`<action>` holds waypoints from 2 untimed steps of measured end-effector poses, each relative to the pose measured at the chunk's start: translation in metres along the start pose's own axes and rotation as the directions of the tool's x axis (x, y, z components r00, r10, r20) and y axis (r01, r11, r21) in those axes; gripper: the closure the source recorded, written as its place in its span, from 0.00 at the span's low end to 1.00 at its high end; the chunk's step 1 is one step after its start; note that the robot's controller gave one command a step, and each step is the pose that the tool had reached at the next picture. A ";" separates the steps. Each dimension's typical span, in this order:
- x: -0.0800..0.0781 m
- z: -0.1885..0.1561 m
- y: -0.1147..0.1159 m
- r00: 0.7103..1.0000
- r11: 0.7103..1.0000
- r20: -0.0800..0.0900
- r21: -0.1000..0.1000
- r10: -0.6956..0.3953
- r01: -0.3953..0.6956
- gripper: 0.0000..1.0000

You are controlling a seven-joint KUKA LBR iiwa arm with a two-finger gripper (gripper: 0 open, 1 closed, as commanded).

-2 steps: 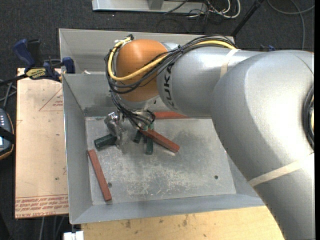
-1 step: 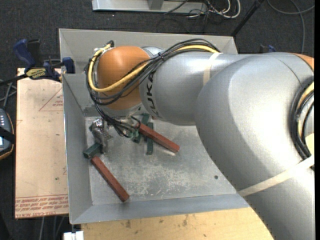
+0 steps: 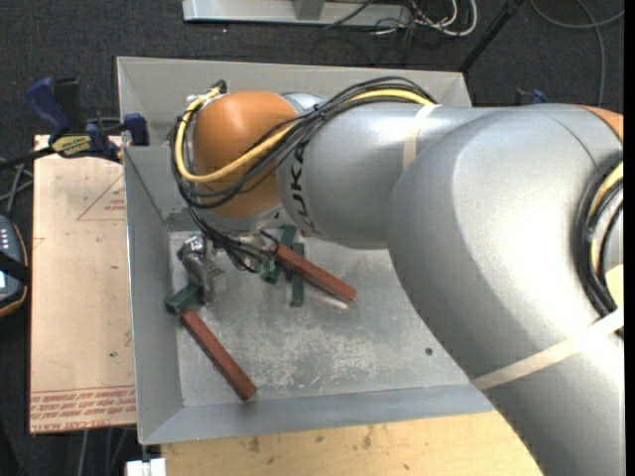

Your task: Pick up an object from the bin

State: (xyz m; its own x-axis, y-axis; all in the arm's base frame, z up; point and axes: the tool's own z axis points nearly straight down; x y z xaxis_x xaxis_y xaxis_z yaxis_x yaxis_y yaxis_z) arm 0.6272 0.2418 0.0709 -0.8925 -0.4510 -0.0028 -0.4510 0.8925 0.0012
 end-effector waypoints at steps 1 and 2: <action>0.013 -0.057 -0.012 0.997 0.997 0.001 0.000 0.080 -0.080 1.00; 0.013 -0.057 -0.012 0.997 0.997 0.001 0.000 0.080 -0.080 1.00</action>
Offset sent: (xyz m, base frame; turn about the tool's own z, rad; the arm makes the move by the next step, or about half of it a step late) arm 0.0000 0.0000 0.0000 0.0000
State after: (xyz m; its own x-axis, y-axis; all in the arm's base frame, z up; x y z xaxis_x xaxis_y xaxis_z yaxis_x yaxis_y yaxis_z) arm 0.6212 0.2248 0.1282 -0.9258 -0.3781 -0.0035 -0.3781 0.9258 0.0017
